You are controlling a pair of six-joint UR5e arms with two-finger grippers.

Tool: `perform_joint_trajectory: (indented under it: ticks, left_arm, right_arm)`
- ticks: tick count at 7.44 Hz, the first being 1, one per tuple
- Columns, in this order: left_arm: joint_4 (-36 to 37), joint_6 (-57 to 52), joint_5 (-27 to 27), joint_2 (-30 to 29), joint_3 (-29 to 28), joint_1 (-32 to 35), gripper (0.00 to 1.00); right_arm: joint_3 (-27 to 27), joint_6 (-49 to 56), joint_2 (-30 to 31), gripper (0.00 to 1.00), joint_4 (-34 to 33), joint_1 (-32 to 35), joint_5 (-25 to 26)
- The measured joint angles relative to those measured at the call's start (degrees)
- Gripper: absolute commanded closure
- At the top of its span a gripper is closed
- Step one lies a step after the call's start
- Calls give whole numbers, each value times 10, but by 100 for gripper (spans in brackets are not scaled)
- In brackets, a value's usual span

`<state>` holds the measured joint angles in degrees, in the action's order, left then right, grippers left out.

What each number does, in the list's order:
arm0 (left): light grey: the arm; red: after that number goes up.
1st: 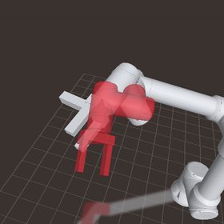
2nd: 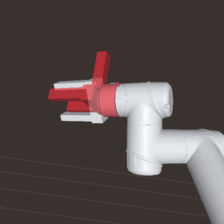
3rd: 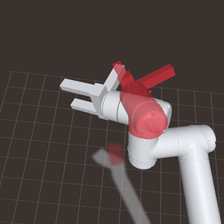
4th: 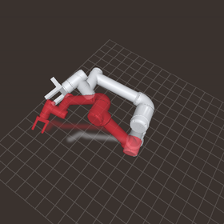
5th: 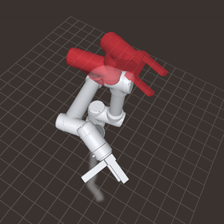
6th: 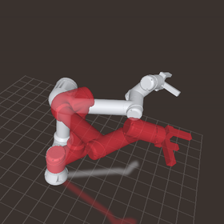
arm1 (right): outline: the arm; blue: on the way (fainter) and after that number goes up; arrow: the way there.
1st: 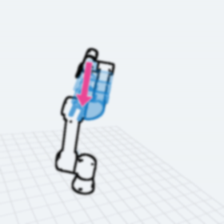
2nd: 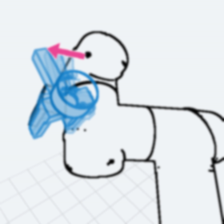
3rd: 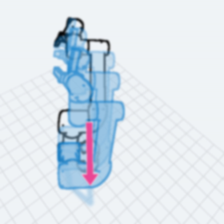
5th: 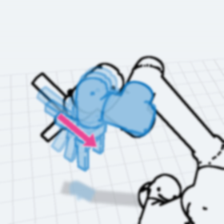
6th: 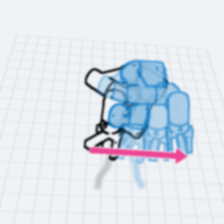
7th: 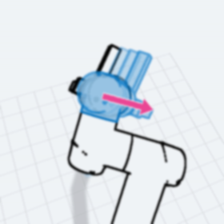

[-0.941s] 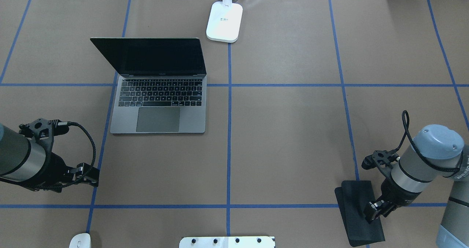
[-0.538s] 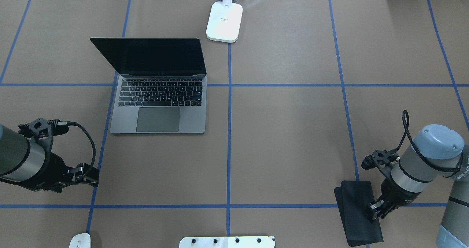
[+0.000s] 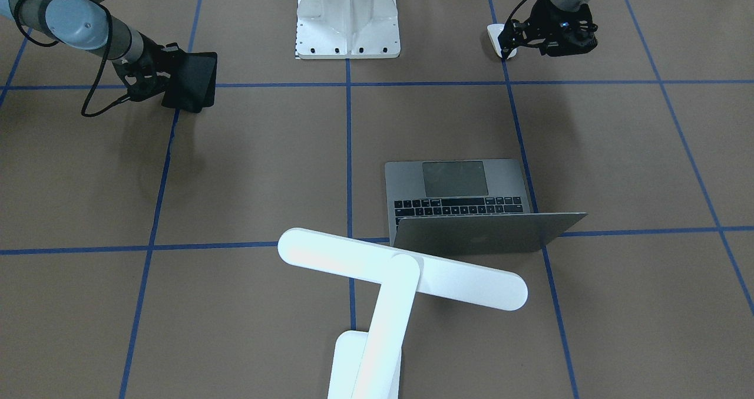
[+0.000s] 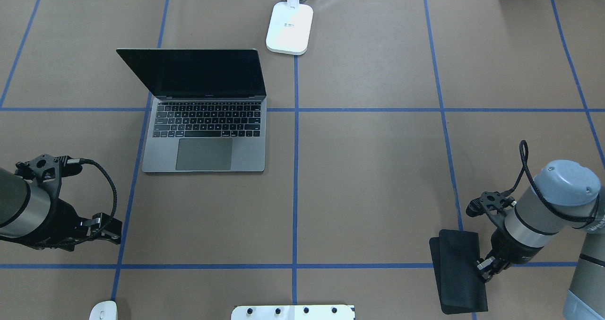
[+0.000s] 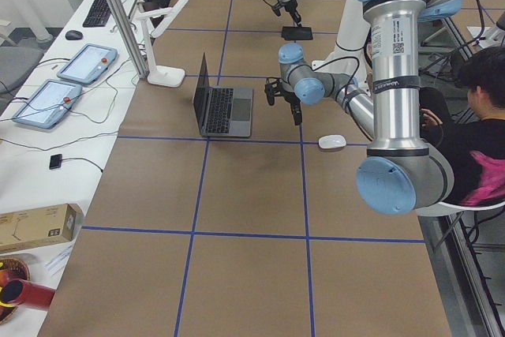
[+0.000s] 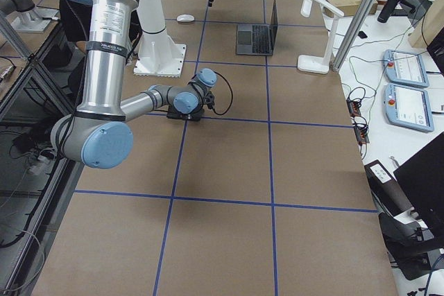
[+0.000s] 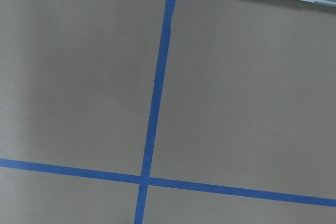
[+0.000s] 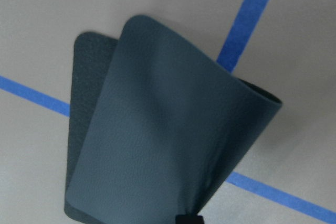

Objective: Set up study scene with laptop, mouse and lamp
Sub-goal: 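Pinch the mouse pad edge with the right gripper and lift it, then carry the mouse pad with the right gripper beside the laptop and release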

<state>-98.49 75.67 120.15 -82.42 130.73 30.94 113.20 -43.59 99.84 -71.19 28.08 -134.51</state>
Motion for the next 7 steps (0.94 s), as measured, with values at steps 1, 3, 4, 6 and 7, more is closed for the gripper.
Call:
perform_joint_trajectory:
  ticks: [1, 3, 4, 6, 7]
  left_arm:
    - [0, 0, 0, 0, 1, 0, 5]
    - [0, 0, 1, 0, 2, 2, 5]
    - [0, 0, 1, 1, 3, 2, 5]
    - [-2, 0, 2, 13, 12, 3, 5]
    - [-9, 0, 2, 22, 17, 4, 5]
  right_arm:
    - [7, 1, 0, 90, 0, 8, 1]
    - [37, 3, 0, 90, 1, 41, -3]
    - [56, 3, -2, 90, 1, 67, -7]
    - [75, 4, -39, 90, -16, 127, -31]
    - [76, 5, -82, 89, -53, 153, -41]
